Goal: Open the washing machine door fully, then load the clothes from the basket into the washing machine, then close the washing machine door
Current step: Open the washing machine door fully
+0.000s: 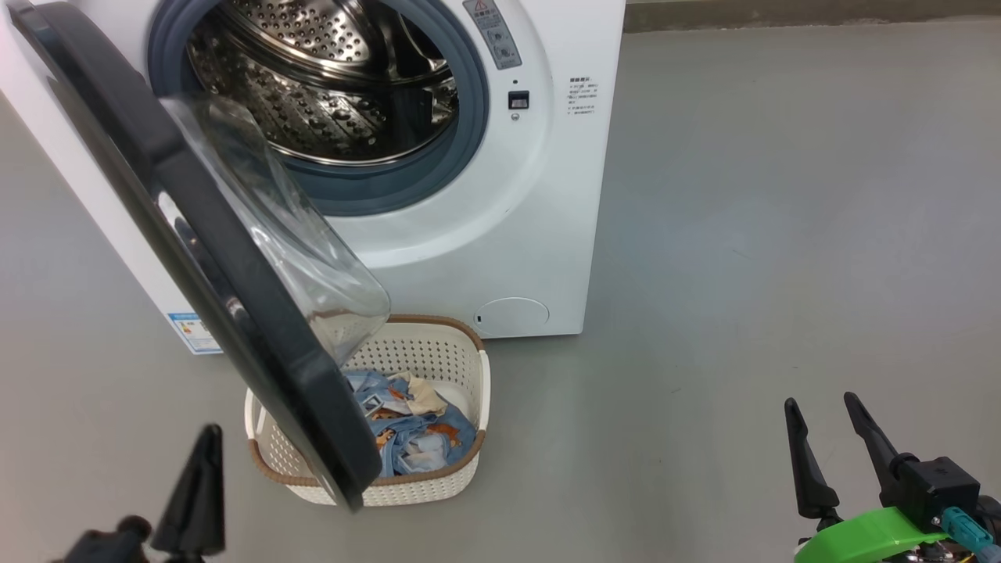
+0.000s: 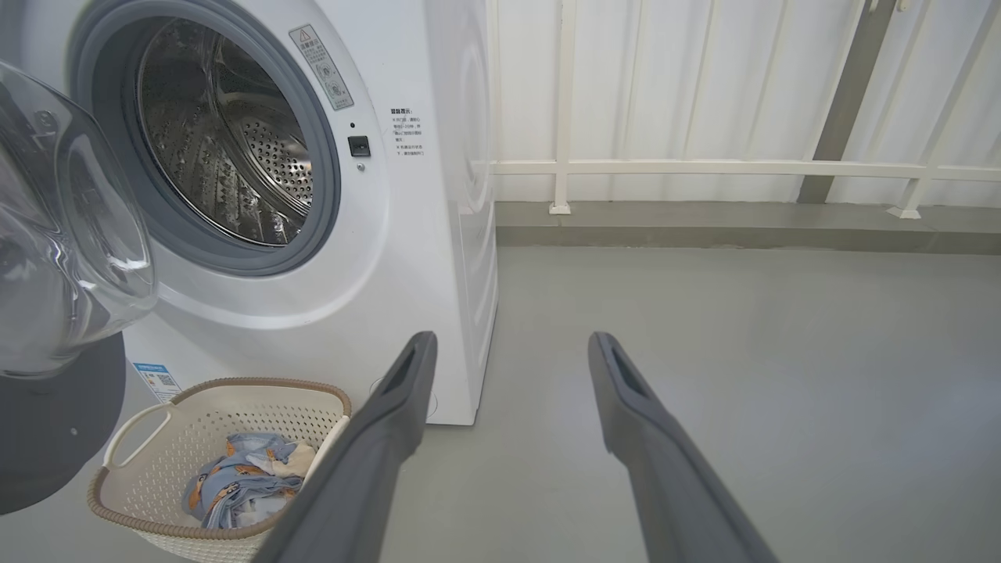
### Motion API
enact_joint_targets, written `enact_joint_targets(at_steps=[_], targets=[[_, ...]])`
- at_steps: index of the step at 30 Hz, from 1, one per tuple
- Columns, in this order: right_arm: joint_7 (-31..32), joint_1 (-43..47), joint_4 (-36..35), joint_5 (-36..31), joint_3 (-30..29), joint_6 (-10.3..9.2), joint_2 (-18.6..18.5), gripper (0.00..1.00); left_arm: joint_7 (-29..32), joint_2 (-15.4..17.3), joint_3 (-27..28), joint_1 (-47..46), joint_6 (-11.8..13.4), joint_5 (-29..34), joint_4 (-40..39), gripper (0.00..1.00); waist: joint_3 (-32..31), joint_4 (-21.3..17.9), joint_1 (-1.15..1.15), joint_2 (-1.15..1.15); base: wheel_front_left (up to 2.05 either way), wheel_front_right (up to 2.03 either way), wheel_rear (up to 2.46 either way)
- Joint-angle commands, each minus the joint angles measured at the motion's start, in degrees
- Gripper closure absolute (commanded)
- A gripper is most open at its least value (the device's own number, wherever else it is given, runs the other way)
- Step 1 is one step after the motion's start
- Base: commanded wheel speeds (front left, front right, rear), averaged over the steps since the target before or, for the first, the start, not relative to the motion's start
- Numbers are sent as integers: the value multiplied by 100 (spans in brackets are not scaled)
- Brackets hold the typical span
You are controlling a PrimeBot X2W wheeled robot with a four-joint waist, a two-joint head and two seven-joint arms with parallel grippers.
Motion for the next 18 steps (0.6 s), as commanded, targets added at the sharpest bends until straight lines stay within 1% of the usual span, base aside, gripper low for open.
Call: enact_joint_targets(at_steps=[1, 7, 11, 14, 18], targets=[[-28, -224, -133, 50, 102, 9, -31, 0, -48, 48, 278, -185, -18, -33, -345, 100, 1, 4, 0, 0, 0, 0, 0], [-28, -212, -109, 69, 103, 9, -31, 0, -48, -3, 569, -379, -18, 104, -1499, 100, 0, 8, 0, 0, 0, 0, 0], [-28, -216, -116, 78, 118, 9, -31, 0, -48, -1, 553, -606, -18, 193, -2363, 100, 6, 2, 0, 0, 0, 0, 0], [-28, -218, -116, 85, 129, 9, -31, 0, -48, 46, 350, -763, -18, 224, -2842, 100, 15, -8, 0, 0, 0, 0, 0], [-28, -221, -99, 98, 151, 9, -31, 0, -48, 164, -154, -923, -18, 276, -3255, 100, 27, -33, 0, 0, 0, 0, 0]])
